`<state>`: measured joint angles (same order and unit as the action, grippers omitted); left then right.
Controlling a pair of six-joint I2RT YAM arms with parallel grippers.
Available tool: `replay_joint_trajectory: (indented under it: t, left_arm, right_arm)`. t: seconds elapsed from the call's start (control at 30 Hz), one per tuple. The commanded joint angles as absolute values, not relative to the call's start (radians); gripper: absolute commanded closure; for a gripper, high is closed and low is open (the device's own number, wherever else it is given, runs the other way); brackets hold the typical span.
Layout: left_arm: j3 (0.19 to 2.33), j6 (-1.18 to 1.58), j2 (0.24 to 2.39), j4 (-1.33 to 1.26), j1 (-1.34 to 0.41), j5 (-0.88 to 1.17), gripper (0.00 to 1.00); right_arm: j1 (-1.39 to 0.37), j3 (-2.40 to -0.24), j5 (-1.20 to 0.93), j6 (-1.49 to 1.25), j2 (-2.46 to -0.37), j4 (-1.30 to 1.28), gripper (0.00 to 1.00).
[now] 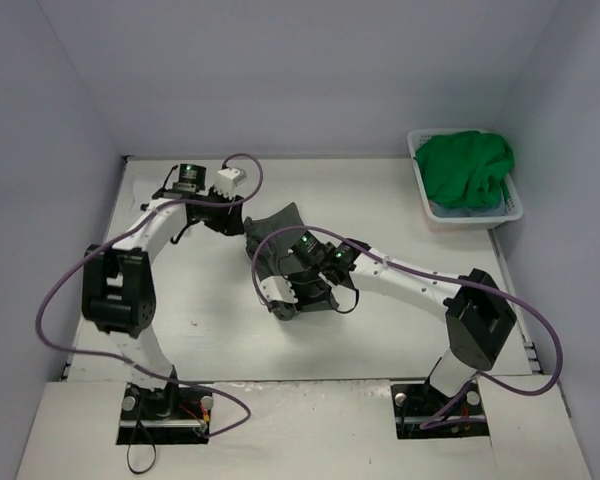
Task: Fold and stack the t-shirts
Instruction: Grab one side of the 2/3 rectangular tshirt with right arm, then fold the long partially folded tshirt into a neat square
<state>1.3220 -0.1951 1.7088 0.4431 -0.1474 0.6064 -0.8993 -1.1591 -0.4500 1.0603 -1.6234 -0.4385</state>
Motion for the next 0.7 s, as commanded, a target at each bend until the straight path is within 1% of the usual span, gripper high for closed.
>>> replay_joint_trajectory:
  t: [0.0,0.07,0.1,0.3,0.4,0.67]
  left_arm:
    - [1.49,-0.152,1.791,0.342,-0.167,0.591,0.61]
    - [1.543,-0.13,1.882,0.339,-0.172,0.595,0.68]
    - [1.589,-0.123,1.911,0.327,-0.173,0.594,0.76]
    - [1.755,-0.072,2.103,0.342,-0.196,0.609,0.88]
    - [1.778,-0.066,2.148,0.36,-0.222,0.618,0.9]
    - [1.744,-0.081,2.171,0.374,-0.288,0.666,0.9]
  right_arm:
    - [-0.882,-1.227,-0.492,1.069,-1.621,-0.446,1.0]
    - [-0.876,-1.239,-0.495,1.063,-1.624,-0.448,1.0]
    - [-0.876,-1.242,-0.494,1.06,-1.626,-0.446,1.0]
    - [-0.858,-1.259,-0.505,1.042,-1.631,-0.446,1.0]
    - [-0.845,-1.267,-0.506,1.045,-1.631,-0.446,1.0]
    - [-0.807,-1.299,-0.503,1.069,-1.669,-0.446,1.0]
